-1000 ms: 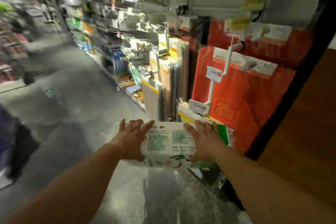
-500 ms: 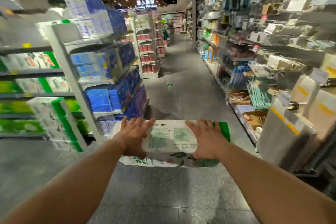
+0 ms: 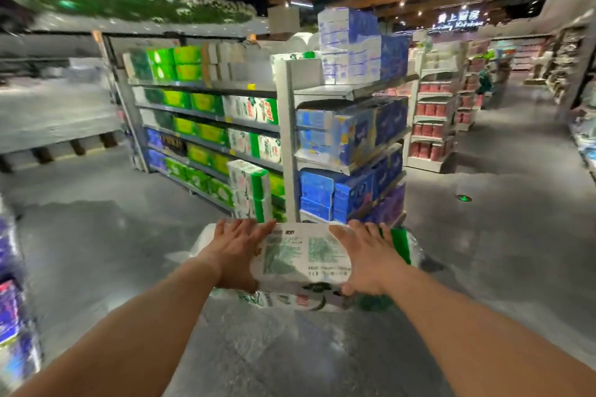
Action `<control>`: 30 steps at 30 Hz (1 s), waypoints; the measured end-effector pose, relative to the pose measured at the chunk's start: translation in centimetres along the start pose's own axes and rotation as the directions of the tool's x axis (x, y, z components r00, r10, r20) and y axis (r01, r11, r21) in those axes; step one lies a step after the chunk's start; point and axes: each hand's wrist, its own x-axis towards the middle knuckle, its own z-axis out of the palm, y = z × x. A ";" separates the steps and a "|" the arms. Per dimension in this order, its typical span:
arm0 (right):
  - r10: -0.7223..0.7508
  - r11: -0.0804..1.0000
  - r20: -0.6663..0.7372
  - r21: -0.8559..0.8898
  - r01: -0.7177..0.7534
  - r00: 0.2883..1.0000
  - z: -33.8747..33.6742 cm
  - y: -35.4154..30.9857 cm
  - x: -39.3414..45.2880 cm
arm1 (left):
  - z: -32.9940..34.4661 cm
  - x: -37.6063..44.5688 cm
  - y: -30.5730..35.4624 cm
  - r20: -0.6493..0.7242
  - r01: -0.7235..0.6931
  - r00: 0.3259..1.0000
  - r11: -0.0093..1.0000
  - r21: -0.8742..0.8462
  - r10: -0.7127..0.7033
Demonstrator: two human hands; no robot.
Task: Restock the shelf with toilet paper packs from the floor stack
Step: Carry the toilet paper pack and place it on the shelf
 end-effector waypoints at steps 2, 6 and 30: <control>-0.046 0.999 -0.004 -0.003 0.046 0.999 -0.1 -1.0 4.5 | 0.4 1.6 -3.2 0.008 0.054 0.998 0.999 -0.005 -0.054; -0.120 0.993 -0.005 -0.009 0.120 0.993 -0.4 -3.5 13.8 | 1.1 5.2 -9.9 0.041 0.147 0.988 0.988 -0.045 -0.146; -0.245 0.969 -0.186 -0.087 0.233 0.951 -7.0 -13.0 76.9 | -0.4 45.6 -55.6 -0.118 0.215 0.972 0.972 0.099 -0.203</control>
